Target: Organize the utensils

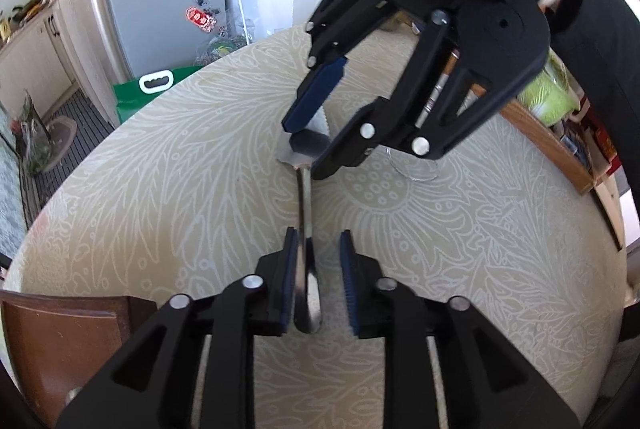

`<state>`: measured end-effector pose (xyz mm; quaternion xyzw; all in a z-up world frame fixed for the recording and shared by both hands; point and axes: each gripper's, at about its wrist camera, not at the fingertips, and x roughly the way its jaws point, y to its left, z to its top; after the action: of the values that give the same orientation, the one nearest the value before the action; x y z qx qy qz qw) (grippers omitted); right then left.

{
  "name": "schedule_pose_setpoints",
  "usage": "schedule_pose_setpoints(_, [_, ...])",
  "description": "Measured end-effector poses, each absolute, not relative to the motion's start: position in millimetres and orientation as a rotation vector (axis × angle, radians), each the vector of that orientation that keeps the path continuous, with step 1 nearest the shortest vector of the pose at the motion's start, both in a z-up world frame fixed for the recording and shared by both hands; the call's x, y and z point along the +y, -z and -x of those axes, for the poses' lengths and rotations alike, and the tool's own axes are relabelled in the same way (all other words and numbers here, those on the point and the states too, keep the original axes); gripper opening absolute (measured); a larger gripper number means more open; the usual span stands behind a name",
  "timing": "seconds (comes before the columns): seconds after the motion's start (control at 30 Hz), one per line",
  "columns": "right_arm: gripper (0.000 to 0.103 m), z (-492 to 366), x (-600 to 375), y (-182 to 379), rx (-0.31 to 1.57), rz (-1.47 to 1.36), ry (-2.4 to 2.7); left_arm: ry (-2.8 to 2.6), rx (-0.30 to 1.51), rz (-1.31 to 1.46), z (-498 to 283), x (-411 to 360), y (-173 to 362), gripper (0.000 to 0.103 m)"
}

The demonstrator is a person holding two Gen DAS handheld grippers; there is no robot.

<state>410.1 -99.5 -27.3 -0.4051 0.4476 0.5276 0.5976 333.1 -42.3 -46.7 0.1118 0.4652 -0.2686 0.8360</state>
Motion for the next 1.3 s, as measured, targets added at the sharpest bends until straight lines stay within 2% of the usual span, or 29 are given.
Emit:
schedule_pose_setpoints(0.07, [0.031, -410.6, -99.1, 26.6, 1.044, 0.931, -1.228, 0.548, 0.974, -0.286, -330.4, -48.0, 47.1, 0.027])
schedule_pose_setpoints(0.13, [0.022, -412.2, -100.1, 24.5, 1.04, 0.914, -1.236, 0.524, 0.972, -0.278, -332.9, -48.0, 47.2, 0.029])
schedule_pose_setpoints(0.17, [0.021, -413.7, -100.4, 24.3, 1.039, 0.909, -1.235, 0.515, 0.968, -0.276, -334.3, -47.3, 47.4, 0.029])
schedule_pose_setpoints(0.2, [0.011, -414.5, -100.8, 25.2, 1.043, 0.905, -1.235, 0.515, 0.966, -0.271, -335.2, -47.0, 47.6, 0.029])
schedule_pose_setpoints(0.37, [0.011, -413.8, -100.6, 24.7, 1.048, 0.894, -1.237, 0.512, 0.974, -0.281, -339.7, -46.2, 47.3, 0.027])
schedule_pose_setpoints(0.47, [0.01, -414.7, -100.1, 25.0, 1.049, 0.889, -1.235, 0.472, 0.968, -0.282, -344.0, -43.1, 46.9, 0.009])
schedule_pose_setpoints(0.77, [0.01, -413.5, -109.0, 11.3, 0.981, 0.879, -1.189, 0.482, 0.965, -0.264, -345.4, -41.0, 46.4, 0.008])
schedule_pose_setpoints(0.8, [0.012, -412.6, -110.5, 10.7, 0.976, 0.887, -1.178, 0.483, 0.965, -0.263, -343.7, -40.4, 46.3, 0.008])
schedule_pose_setpoints(0.87, [0.027, -412.7, -113.5, 10.7, 0.957, 0.898, -1.153, 0.484, 0.969, -0.26, -343.6, -41.1, 45.7, 0.008])
schedule_pose_setpoints(0.9, [0.042, -411.7, -115.2, 10.2, 0.948, 0.897, -1.15, 0.487, 0.971, -0.257, -342.3, -40.9, 45.8, 0.008])
schedule_pose_setpoints(0.93, [0.05, -409.2, -116.2, 9.9, 0.932, 0.903, -1.143, 0.489, 0.972, -0.252, -341.1, -40.2, 45.6, 0.008])
schedule_pose_setpoints(1.0, [0.056, -406.5, -117.3, 10.8, 0.918, 0.917, -1.151, 0.493, 0.973, -0.24, -337.6, -37.9, 45.5, 0.008])
schedule_pose_setpoints(1.3, [0.057, -376.6, -111.0, 7.5, 0.879, 1.003, -1.183, 0.502, 0.987, -0.198, -317.4, -29.9, 44.7, 0.007])
